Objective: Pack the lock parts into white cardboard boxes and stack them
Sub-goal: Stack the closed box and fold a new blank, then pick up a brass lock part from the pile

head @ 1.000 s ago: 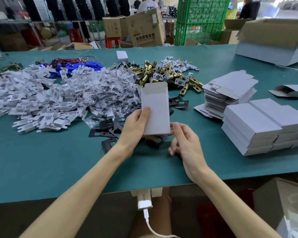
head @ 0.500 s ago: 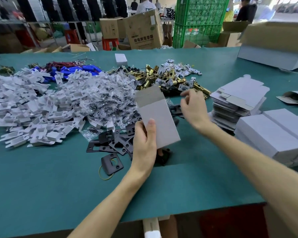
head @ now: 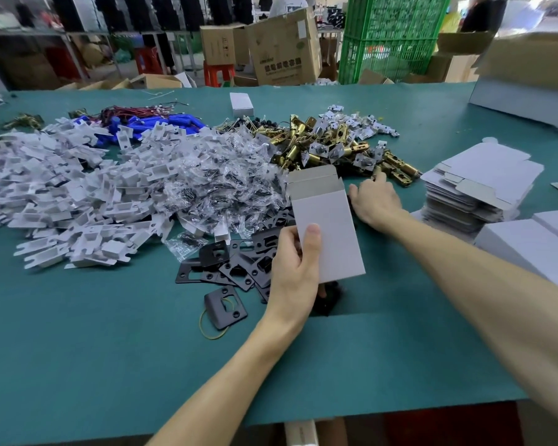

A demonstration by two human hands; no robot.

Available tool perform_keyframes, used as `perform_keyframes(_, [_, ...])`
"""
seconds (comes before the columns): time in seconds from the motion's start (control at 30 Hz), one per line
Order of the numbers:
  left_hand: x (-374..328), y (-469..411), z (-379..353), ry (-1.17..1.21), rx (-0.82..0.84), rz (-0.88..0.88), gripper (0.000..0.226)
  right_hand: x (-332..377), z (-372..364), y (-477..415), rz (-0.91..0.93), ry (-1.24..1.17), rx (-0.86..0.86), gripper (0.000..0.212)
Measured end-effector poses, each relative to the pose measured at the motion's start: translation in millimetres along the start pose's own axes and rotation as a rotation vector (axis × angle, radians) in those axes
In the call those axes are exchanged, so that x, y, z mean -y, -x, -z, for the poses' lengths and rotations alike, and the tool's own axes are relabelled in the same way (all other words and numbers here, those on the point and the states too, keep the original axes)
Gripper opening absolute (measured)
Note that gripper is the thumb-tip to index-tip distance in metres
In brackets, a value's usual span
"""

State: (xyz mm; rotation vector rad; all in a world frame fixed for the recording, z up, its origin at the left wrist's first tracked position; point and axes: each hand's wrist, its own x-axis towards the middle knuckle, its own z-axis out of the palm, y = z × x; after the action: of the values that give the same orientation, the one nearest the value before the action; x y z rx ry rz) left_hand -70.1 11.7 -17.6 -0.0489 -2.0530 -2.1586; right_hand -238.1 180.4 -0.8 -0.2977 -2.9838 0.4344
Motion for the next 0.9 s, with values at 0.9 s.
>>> perform_keyframes(0.9, [-2.1, 3.1, 3.0, 0.042, 0.066, 0.029, 0.036, -8.6, 32.2, 12.9, 0.109, 0.262, -0.150, 0.031])
